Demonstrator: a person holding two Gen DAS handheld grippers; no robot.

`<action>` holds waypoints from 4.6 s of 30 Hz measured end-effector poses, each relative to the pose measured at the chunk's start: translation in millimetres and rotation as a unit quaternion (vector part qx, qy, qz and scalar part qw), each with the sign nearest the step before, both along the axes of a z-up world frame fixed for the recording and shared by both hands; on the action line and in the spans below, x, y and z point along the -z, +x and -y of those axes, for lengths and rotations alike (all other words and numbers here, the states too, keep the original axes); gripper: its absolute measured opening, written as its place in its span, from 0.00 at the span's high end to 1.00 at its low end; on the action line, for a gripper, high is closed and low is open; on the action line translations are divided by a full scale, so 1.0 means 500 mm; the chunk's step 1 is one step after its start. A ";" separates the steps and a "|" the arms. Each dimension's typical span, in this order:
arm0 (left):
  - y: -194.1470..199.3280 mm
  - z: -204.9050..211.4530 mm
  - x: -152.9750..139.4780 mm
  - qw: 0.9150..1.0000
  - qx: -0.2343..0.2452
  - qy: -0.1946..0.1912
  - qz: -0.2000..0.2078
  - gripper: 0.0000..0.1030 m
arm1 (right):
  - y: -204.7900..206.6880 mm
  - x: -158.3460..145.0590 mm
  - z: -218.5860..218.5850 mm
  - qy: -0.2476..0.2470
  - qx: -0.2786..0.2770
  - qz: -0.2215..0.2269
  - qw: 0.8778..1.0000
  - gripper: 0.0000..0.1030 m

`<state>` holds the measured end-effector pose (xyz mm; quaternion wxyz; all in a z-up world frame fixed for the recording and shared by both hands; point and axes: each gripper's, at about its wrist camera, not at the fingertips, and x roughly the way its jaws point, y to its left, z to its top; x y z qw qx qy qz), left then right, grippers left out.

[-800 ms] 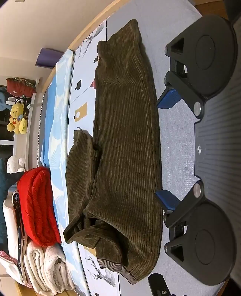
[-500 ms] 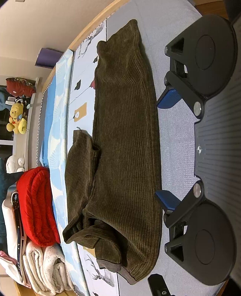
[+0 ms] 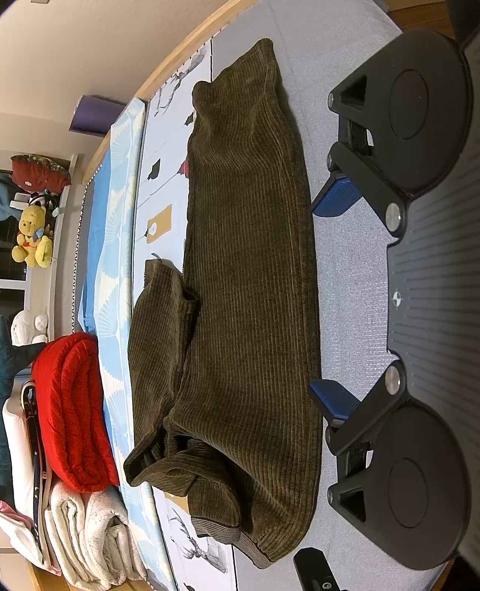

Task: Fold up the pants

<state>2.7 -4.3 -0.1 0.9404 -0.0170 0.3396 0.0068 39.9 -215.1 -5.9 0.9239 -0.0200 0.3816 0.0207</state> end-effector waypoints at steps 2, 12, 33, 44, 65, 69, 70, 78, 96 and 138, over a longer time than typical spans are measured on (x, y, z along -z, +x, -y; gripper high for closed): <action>-0.004 0.000 -0.005 1.000 0.000 -0.001 -0.002 0.01 | 0.000 0.000 0.000 0.000 0.000 0.000 1.000 0.08; -0.005 0.000 -0.005 1.000 0.002 0.000 -0.001 0.04 | 0.001 -0.010 -0.010 0.001 0.000 0.000 1.000 0.08; 0.260 -0.253 0.054 0.991 0.036 0.041 -0.123 0.82 | 0.117 -0.100 -0.089 0.013 -0.278 0.082 0.957 0.62; 0.434 -0.391 0.117 0.974 -0.063 -0.115 -0.186 0.47 | 0.168 0.053 -0.275 -0.047 -0.409 -0.005 0.911 0.51; 0.398 -0.485 0.136 0.993 -0.059 -0.038 -0.099 0.39 | 0.194 0.132 -0.326 -0.106 -0.440 -0.082 0.888 0.41; 0.346 -0.378 0.116 0.995 0.093 0.022 -0.014 0.12 | 0.196 0.153 -0.340 -0.123 -0.450 -0.076 0.882 0.41; 0.338 -0.345 0.119 0.990 0.128 0.054 -0.002 0.12 | 0.194 0.153 -0.339 -0.124 -0.451 -0.077 0.881 0.41; 0.392 -0.238 0.246 0.951 0.206 0.222 -0.066 0.98 | 0.207 0.148 -0.336 -0.109 -0.448 -0.087 0.883 0.40; 0.490 -0.527 0.299 0.962 -0.108 -0.127 -0.215 0.39 | 0.213 0.144 -0.339 -0.103 -0.441 -0.096 0.886 0.41; 0.089 -0.660 0.111 0.939 -0.215 -0.115 -0.240 0.38 | 0.221 0.113 0.727 0.271 0.359 -0.047 0.892 0.79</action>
